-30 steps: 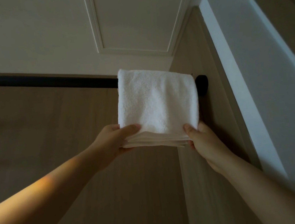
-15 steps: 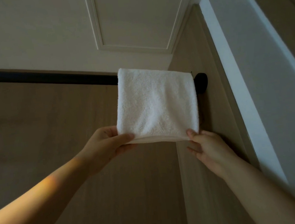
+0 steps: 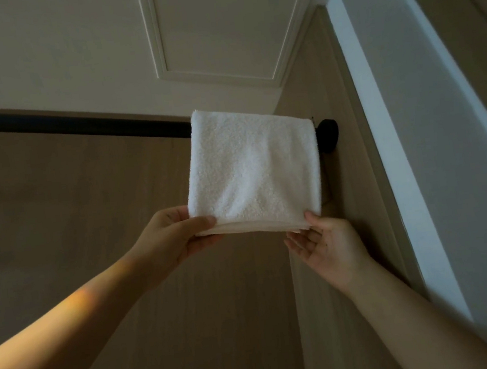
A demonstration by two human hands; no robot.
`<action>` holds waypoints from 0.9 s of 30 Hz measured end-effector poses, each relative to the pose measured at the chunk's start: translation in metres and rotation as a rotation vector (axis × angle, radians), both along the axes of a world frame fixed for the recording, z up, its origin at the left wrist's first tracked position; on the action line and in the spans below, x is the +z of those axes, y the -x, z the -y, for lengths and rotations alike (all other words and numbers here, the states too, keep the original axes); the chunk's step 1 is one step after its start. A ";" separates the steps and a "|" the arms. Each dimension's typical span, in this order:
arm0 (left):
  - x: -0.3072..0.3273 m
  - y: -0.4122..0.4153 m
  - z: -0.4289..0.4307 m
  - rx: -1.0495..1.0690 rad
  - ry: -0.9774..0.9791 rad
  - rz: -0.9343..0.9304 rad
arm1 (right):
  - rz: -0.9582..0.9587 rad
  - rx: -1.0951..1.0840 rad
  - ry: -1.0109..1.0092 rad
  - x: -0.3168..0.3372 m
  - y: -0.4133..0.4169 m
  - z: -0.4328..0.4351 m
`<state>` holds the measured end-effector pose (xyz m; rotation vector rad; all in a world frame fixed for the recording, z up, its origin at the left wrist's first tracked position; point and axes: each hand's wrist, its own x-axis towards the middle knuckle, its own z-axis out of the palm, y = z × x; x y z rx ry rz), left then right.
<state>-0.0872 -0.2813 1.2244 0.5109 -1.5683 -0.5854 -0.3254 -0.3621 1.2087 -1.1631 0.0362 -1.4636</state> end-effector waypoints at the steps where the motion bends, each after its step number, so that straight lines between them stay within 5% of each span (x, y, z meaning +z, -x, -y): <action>1: 0.000 0.001 0.001 0.029 0.015 0.003 | 0.018 -0.016 0.012 0.000 0.001 -0.002; 12: 0.017 0.010 -0.003 0.373 0.013 0.008 | -0.108 -0.529 0.145 -0.001 -0.002 -0.013; 19: 0.046 0.026 -0.012 0.483 0.085 0.065 | -0.252 -0.628 0.215 -0.002 0.010 -0.017; 24: 0.044 0.028 -0.004 0.511 0.121 0.037 | -0.554 -1.331 0.618 0.001 0.011 -0.039; 27: 0.045 0.027 -0.002 0.522 0.137 0.043 | -0.568 -1.635 0.883 0.035 0.004 -0.052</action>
